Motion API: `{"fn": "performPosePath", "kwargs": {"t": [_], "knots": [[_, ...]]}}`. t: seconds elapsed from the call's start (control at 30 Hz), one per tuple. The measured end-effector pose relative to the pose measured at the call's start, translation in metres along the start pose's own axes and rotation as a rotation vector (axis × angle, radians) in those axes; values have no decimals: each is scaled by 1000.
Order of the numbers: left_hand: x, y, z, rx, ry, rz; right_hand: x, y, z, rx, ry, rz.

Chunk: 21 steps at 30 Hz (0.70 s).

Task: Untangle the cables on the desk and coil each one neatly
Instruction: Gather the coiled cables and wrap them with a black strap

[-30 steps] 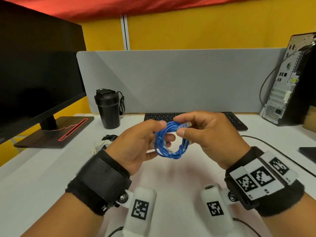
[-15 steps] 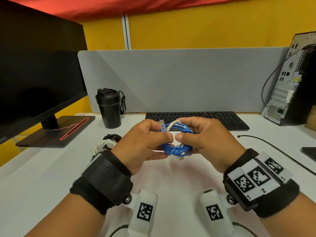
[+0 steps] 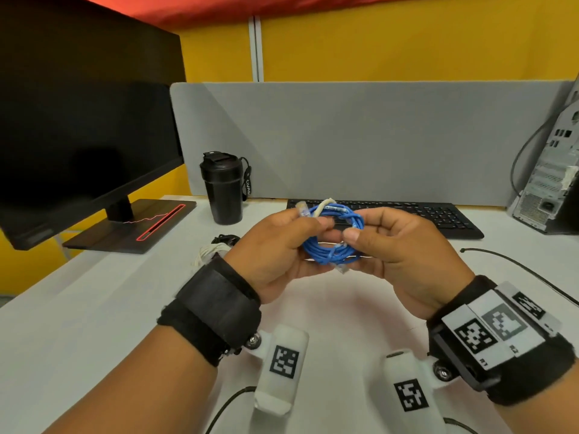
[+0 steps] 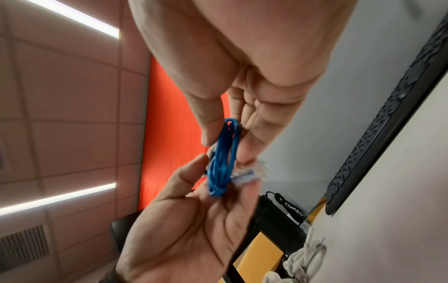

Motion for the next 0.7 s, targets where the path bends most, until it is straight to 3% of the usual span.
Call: {"fn": "performPosePath", "kwargs": {"t": [0.07, 0.17, 0.23, 0.3, 0.4, 0.53, 0.7], "knots": [[14, 13, -3, -53, 51, -27, -3, 1, -1, 1, 1, 2], [64, 39, -13, -151, 307, -113, -9, 2, -1, -45, -19, -47], [107, 48, -22, -133, 521, -126, -19, 3, 5, -101, -111, -182], [140, 42, -27, -31, 645, -155, -35, 6, 15, -170, -239, -376], [160, 27, -25, 118, 675, -145, -62, 14, 39, -247, -378, -678], [167, 15, -15, 164, 734, -127, -94, 30, 73, -198, -595, -1089], [162, -5, 3, 266, 614, -220, -128, 54, 92, -267, -882, -1262]]}}
Point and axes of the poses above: each hand's wrist, its own z-axis towards the middle knuckle, its own x-axis out of the back of the hand, y = z × x, the point moved 3 cm from there along z, towards the middle knuckle, and after that the axes turned 6 degrees about x, right-handed, at the moved point
